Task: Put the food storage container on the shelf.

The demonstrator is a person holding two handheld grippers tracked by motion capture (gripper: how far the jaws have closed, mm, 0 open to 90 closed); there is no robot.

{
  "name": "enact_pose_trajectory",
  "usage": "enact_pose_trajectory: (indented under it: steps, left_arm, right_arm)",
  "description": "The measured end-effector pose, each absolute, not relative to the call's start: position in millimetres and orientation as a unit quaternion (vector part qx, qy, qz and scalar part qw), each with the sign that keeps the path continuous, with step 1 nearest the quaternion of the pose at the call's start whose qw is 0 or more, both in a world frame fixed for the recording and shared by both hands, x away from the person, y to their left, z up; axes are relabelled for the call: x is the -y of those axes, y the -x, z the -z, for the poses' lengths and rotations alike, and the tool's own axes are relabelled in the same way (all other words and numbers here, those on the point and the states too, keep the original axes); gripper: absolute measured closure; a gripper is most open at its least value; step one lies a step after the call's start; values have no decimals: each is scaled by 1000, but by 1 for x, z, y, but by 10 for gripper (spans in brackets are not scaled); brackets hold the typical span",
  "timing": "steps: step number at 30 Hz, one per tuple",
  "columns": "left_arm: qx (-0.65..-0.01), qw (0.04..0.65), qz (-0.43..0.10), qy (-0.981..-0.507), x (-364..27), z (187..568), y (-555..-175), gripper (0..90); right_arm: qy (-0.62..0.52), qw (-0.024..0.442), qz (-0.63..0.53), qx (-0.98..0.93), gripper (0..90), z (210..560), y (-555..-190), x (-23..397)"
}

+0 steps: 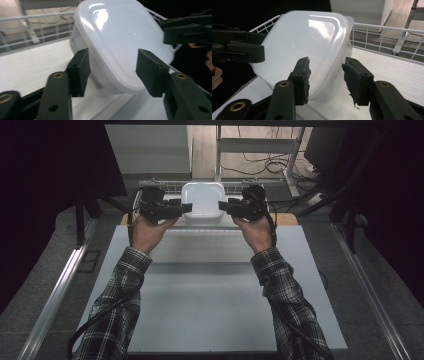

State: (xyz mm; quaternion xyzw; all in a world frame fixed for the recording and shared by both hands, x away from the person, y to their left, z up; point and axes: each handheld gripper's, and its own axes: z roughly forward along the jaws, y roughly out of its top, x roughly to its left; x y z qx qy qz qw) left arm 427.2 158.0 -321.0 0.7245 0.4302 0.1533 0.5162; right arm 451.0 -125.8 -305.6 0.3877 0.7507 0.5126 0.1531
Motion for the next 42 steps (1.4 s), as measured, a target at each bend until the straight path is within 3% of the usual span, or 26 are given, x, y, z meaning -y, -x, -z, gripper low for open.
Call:
enact_pose_trajectory:
  steps: [13, 28, 32, 42]
  left_arm:
    - [-438, 526, -176, -707, -160, 312, -429, 385]
    - [-389, 537, -139, -735, -159, 317, -402, 216]
    - [-369, 528, -151, -750, -155, 322, -395, 147]
    - [-344, 497, -198, -772, -149, 334, -376, 112]
  right_arm:
    - [-393, 173, -511, -744, 534, 304, -454, 122]
    - [-363, 165, -518, -756, 289, 305, -437, 128]
    - [-354, 164, -516, -762, 235, 309, -434, 129]
    - [-334, 164, -512, -774, 143, 318, -421, 133]
